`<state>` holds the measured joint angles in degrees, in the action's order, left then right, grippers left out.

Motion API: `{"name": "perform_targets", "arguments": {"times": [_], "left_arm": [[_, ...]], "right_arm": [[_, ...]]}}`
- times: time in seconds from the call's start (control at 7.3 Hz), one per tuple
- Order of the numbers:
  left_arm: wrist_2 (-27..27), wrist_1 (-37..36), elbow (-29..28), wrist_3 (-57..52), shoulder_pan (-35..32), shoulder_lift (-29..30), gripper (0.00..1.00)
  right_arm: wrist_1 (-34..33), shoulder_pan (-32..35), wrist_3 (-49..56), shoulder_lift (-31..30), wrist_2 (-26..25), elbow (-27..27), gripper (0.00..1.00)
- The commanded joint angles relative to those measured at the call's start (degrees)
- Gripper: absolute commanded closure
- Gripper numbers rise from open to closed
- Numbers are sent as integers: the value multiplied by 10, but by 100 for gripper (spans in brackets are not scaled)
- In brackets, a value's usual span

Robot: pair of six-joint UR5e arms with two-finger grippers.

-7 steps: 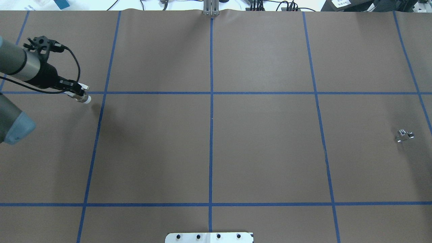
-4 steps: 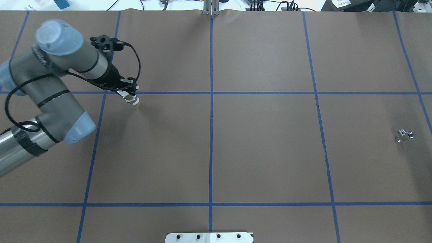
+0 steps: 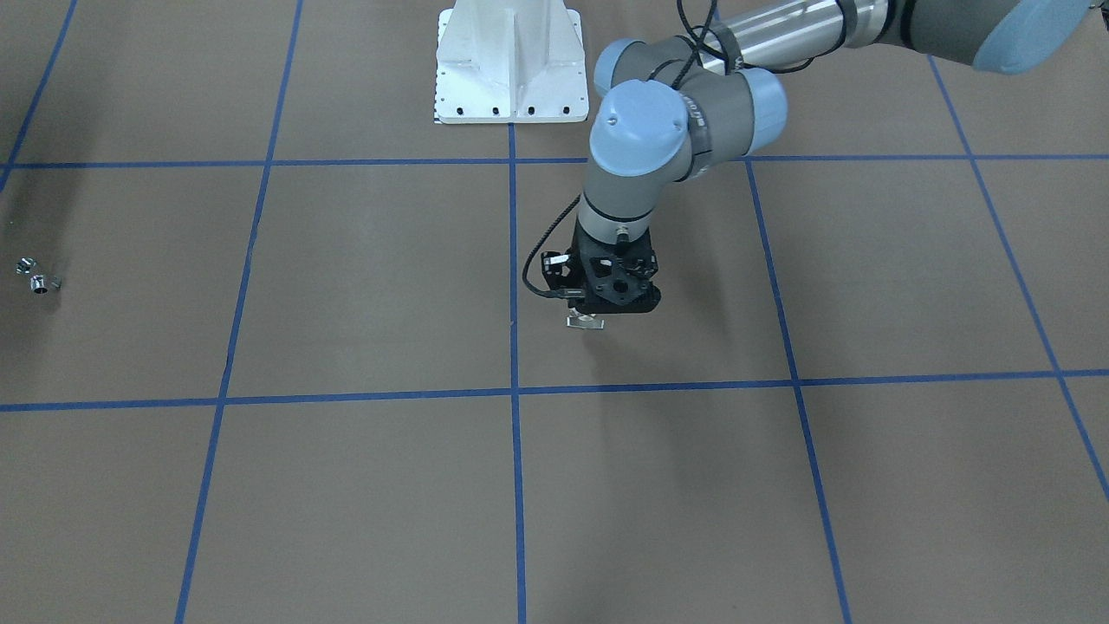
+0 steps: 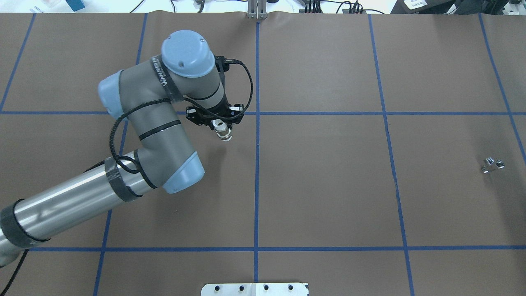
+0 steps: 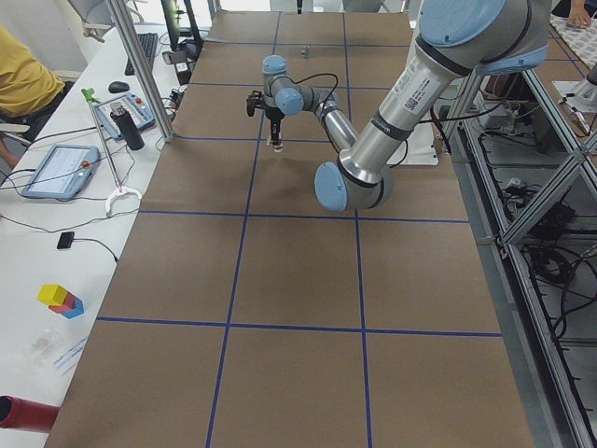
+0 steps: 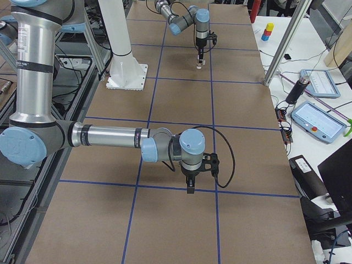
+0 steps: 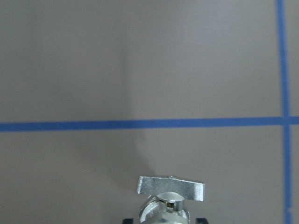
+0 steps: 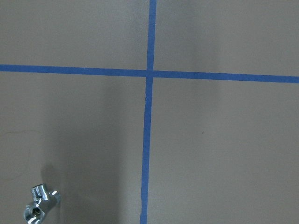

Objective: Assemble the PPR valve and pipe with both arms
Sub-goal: 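Lift the valve with the left gripper and carry it toward table center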

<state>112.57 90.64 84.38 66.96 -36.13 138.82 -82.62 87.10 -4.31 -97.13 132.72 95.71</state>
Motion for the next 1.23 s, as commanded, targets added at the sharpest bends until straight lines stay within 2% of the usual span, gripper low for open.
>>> {"name": "perform_targets", "arguments": {"times": [0.0,0.27,0.41,0.82,0.96,1.1], "left_arm": [[-30,1,-127,38,29,110,100],[-30,13,-134,20,37,107,100],[-30,13,-133,1,37,104,91],[-30,14,-133,-11,37,100,85],[-30,23,-133,-13,37,94,64],[-30,49,-133,-21,37,83,39]], "right_arm": [[0,0,0,0,0,0,0],[0,0,0,0,0,-2,0],[0,0,0,0,0,-2,0],[0,0,0,0,0,-2,0],[0,0,0,0,0,-2,0],[0,0,0,0,0,0,0]]}}
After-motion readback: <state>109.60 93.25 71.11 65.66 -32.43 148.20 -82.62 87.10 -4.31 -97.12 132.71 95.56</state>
